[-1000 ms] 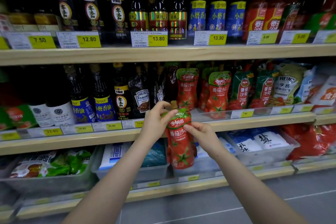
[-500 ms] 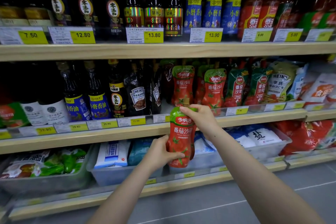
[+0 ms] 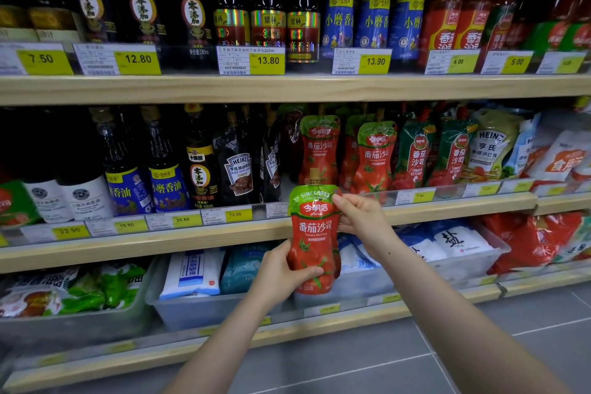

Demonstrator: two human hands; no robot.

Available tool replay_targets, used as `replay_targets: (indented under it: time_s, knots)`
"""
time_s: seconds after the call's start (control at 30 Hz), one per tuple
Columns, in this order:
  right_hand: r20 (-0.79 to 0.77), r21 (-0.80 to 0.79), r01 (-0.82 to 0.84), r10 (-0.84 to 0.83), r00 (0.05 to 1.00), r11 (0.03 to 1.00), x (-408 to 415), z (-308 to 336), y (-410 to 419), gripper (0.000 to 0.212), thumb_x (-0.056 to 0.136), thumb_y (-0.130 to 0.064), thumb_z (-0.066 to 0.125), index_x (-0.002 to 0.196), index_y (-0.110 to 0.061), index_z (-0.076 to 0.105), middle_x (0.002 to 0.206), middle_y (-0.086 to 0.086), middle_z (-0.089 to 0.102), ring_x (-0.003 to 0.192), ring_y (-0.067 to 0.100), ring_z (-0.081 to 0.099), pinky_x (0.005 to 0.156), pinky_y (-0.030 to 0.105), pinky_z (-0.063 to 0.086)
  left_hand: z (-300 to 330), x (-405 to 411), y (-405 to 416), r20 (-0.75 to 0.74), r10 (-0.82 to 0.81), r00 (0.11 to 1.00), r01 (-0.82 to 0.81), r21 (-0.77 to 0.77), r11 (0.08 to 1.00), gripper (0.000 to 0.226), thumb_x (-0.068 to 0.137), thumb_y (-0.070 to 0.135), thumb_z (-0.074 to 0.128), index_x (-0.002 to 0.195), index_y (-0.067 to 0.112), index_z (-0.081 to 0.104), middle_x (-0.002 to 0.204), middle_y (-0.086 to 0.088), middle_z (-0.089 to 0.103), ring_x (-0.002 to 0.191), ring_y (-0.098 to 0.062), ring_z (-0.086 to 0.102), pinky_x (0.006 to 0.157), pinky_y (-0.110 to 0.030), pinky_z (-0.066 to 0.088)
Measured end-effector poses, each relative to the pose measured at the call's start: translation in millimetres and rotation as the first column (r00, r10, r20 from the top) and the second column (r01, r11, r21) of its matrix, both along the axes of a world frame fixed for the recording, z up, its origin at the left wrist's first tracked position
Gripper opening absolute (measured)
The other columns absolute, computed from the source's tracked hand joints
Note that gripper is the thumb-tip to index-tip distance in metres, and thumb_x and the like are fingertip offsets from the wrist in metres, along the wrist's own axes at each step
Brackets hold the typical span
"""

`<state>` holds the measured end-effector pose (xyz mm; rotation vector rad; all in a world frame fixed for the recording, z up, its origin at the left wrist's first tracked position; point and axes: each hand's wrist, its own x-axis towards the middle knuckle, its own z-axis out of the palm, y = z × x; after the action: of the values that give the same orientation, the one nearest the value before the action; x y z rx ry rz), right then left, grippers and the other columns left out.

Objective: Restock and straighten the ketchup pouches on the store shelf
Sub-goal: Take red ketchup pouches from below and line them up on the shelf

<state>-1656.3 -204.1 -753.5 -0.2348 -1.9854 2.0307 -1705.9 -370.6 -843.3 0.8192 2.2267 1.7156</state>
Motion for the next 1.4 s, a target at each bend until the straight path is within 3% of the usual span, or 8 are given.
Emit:
replay_targets:
  time_s: [0.3,0.57,0.7,0.8,0.97,1.03,1.17,1.4]
  knots:
    - [-0.006,-0.116,-0.004,0.003,1.000,0.993,2.4,0.2,-2.8,0.011,0.087,-0.019,0.060,0.096,-0.017,0.064,0.094,0.001,0.071,0.087,0.014,0.067,0.076,0.027,0.055,-0.6,-2.9,8.3,-0.050,0.085,0.995,-0.085,0.003,0.996,0.042,0.058,0.036,0.085,0.091,0.041,0.059,0.086,0.024,0.067,0.081,0.008,0.064,0.066,-0.008,0.049]
    - [-0.022,0.087,0.104,-0.102,0.995,0.991,7.9,-13.3,-10.1,0.031,0.078,-0.006,0.069,0.107,-0.008,0.058,0.105,0.016,0.067,0.092,0.022,0.065,0.080,0.035,0.055,-1.0,-6.7,12.1,-0.125,0.031,0.992,-0.041,-0.077,0.996,0.045,0.048,0.042,0.086,0.084,0.039,0.059,0.079,0.021,0.068,0.074,0.007,0.063,0.065,-0.008,0.047]
    - [-0.076,0.070,0.077,-0.071,0.995,0.995,9.2,-7.8,-8.1,0.032,0.079,-0.006,0.069,0.107,-0.013,0.055,0.103,0.008,0.067,0.091,0.016,0.064,0.075,0.023,0.055,-2.6,-11.1,10.3,-0.125,0.020,0.992,-0.027,-0.055,0.998,0.042,0.052,0.031,0.088,0.084,0.036,0.062,0.079,0.016,0.070,0.073,0.002,0.065,0.066,-0.012,0.049]
    - [-0.022,0.300,0.171,-0.172,0.985,0.939,11.8,-20.0,-18.5,0.060,0.065,-0.019,0.081,0.111,-0.025,0.045,0.103,-0.003,0.065,0.094,0.015,0.063,0.078,0.030,0.053,1.4,-7.6,17.0,-0.163,0.049,0.985,-0.052,-0.015,0.999,0.042,0.054,0.029,0.087,0.083,0.041,0.059,0.078,0.018,0.068,0.071,0.008,0.063,0.063,-0.008,0.046]
    - [-0.057,0.396,0.345,-0.353,0.934,0.851,12.3,-25.8,-25.7,0.065,0.057,-0.025,0.085,0.105,-0.024,0.040,0.090,-0.007,0.065,0.082,0.014,0.064,0.077,0.042,0.054,17.1,-7.8,16.7,-0.322,0.018,0.947,-0.056,-0.109,0.993,0.058,0.054,0.056,0.072,0.107,0.039,0.057,0.084,0.027,0.063,0.082,0.003,0.063,0.066,-0.007,0.044]
    - [-0.110,0.385,0.346,-0.330,0.938,0.856,6.9,-10.3,-20.9,0.066,0.059,-0.023,0.085,0.108,-0.022,0.040,0.093,-0.007,0.065,0.086,0.013,0.064,0.080,0.042,0.054,28.9,-19.1,6.0,-0.516,0.050,0.855,-0.151,-0.155,0.976,0.067,0.061,0.063,0.067,0.121,0.034,0.053,0.103,0.019,0.063,0.096,-0.003,0.060,0.078,-0.019,0.047]
    - [-0.264,0.464,0.429,-0.341,0.902,0.775,-13.9,32.3,-8.2,0.071,0.060,-0.028,0.084,0.114,-0.021,0.038,0.108,-0.002,0.063,0.098,0.019,0.062,0.086,0.040,0.051,41.5,-57.6,-29.9,-0.903,0.073,0.424,-0.439,-0.134,0.888,0.060,0.081,0.057,0.049,0.117,0.010,0.057,0.109,-0.005,0.062,0.102,-0.023,0.056,0.085,-0.037,0.046]
    - [-0.307,0.610,0.435,-0.309,0.900,0.662,-57.1,44.6,2.9,0.070,0.067,-0.024,0.080,0.121,-0.014,0.037,0.119,0.007,0.059,0.109,0.027,0.057,0.089,0.042,0.048,16.5,-86.5,-52.6,-0.955,-0.097,0.281,-0.596,-0.253,0.762,0.065,0.078,0.055,0.060,0.125,0.010,0.054,0.111,-0.008,0.062,0.101,-0.027,0.058,0.091,-0.039,0.036]
